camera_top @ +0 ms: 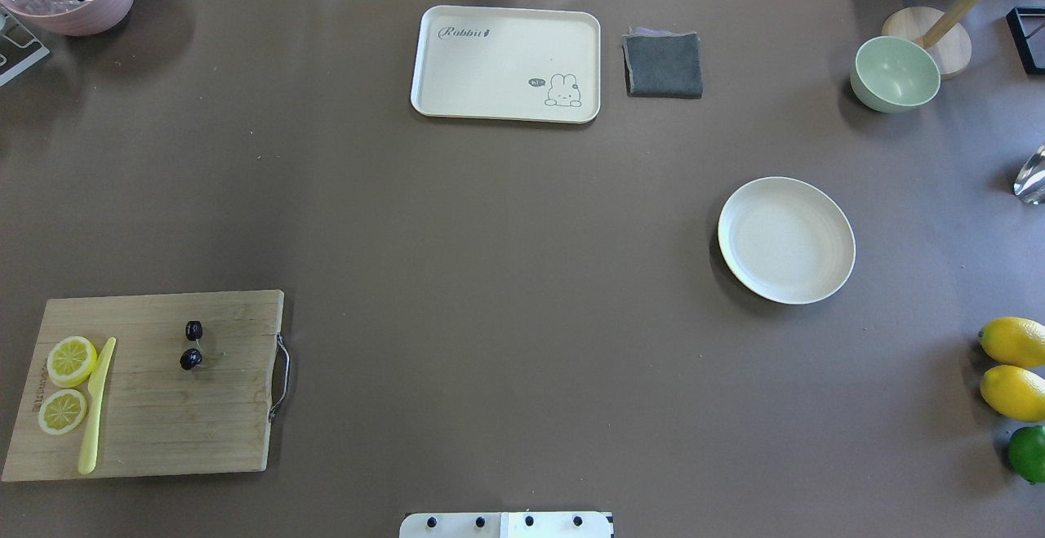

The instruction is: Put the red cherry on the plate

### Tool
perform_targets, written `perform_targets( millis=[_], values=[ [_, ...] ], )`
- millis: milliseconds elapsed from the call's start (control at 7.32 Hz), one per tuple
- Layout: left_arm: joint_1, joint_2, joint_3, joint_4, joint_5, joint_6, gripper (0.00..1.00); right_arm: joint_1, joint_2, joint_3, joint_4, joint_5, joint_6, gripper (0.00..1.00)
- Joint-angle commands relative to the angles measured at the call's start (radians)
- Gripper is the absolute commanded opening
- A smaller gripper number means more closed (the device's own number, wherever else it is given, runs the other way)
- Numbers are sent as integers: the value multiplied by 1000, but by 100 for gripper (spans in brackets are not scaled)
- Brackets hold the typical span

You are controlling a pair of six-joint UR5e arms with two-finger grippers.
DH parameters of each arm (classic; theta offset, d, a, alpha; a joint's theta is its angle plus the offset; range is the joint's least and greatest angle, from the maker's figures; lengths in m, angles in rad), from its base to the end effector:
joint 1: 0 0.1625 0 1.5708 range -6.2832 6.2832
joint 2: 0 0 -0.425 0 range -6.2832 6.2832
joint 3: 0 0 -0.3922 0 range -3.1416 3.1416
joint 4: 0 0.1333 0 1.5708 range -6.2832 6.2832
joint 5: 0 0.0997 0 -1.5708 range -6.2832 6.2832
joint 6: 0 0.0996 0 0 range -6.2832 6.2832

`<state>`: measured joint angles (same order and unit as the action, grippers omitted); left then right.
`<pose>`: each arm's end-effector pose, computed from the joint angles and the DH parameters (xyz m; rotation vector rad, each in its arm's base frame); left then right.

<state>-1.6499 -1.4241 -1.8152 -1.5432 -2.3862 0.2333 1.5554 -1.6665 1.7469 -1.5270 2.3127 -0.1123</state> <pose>-0.0948 -0.4263 0.6058 0.1924 0.7959 0.1741 0.0589 -0.4593 0.6146 0.1544 -0.7352 -0.1677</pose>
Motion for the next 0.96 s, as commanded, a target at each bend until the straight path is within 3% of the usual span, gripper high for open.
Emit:
perform_targets(
  millis=[0,820],
  values=[
    [1,-6,0,-3,2,1,98,0,8,-6,1,-4,-1,100],
    [2,-4,-21,-12,-1,3,98,5,-34,51,7,-2,2,100]
  ],
)
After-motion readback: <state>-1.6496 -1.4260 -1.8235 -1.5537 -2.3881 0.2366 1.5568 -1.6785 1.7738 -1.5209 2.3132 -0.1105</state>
